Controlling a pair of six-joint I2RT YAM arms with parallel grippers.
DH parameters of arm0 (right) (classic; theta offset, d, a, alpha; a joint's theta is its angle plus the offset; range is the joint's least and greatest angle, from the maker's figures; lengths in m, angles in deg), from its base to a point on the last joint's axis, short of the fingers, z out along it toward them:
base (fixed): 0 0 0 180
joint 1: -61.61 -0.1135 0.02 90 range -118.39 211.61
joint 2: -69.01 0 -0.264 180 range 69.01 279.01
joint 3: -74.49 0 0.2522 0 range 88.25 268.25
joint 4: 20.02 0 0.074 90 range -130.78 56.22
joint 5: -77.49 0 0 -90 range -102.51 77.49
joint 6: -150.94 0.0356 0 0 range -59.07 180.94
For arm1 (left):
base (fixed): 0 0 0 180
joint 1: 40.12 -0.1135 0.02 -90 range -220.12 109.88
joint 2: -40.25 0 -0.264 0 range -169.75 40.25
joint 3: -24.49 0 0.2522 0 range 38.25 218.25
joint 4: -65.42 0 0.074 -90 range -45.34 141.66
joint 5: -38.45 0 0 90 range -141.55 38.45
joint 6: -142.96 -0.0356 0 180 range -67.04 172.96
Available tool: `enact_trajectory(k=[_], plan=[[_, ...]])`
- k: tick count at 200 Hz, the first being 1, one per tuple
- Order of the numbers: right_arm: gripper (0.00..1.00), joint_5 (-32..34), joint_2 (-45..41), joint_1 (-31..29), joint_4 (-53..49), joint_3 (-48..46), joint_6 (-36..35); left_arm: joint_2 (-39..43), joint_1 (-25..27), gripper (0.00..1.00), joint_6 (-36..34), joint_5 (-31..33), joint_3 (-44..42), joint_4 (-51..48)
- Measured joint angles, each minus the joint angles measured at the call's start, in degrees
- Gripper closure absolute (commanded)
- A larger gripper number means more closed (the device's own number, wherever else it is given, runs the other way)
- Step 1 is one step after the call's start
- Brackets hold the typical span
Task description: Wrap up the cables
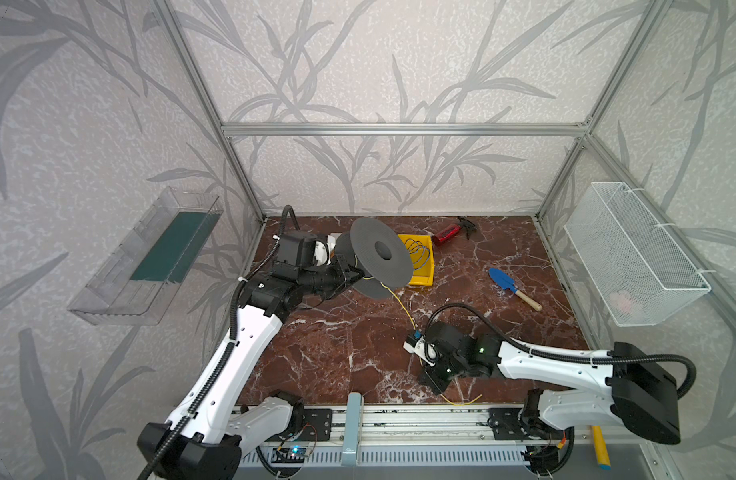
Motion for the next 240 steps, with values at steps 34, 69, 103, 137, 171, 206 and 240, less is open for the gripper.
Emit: enact_trajectory(k=[34, 69, 103, 137, 171, 206, 240], plan=[[1.0, -7.7, -2.3, 13.5, -1.3, 1.4, -3.3, 1.5, -4.6, 1.0, -7.3, -3.9, 1.9, -5.6], [1.0, -23.0, 2.5, 28.5, -2.4, 10.3, -8.1, 7.6, -5.3, 1.0, -14.1, -7.0, 1.2, -8.4], [1.0, -41.8, 10.3, 35.1, -0.3, 15.9, -10.4, 11.7, -5.3, 1.0, -19.9, -7.7, -2.8, -8.9], [1.0, -55.0, 13.7, 35.8, 9.9, 15.1, 1.8, 11.6, -3.9, 1.0, -27.8, -4.9, -2.8, -11.4], [1.0, -57.0, 15.2, 37.2, 4.5, 24.7, 6.3, 9.7, 7.1, 1.0, -32.7, 5.4, -1.0, -12.3], [1.0, -59.4, 15.4, 38.1, 5.6, 29.4, 15.5, 7.0, 14.4, 1.0, -35.7, 18.9, 1.4, -11.5], [1.0, -54.8, 15.5, 40.3, -3.0, 34.1, 12.7, 7.4, 15.9, 1.0, -39.6, 29.2, 1.6, -19.4]])
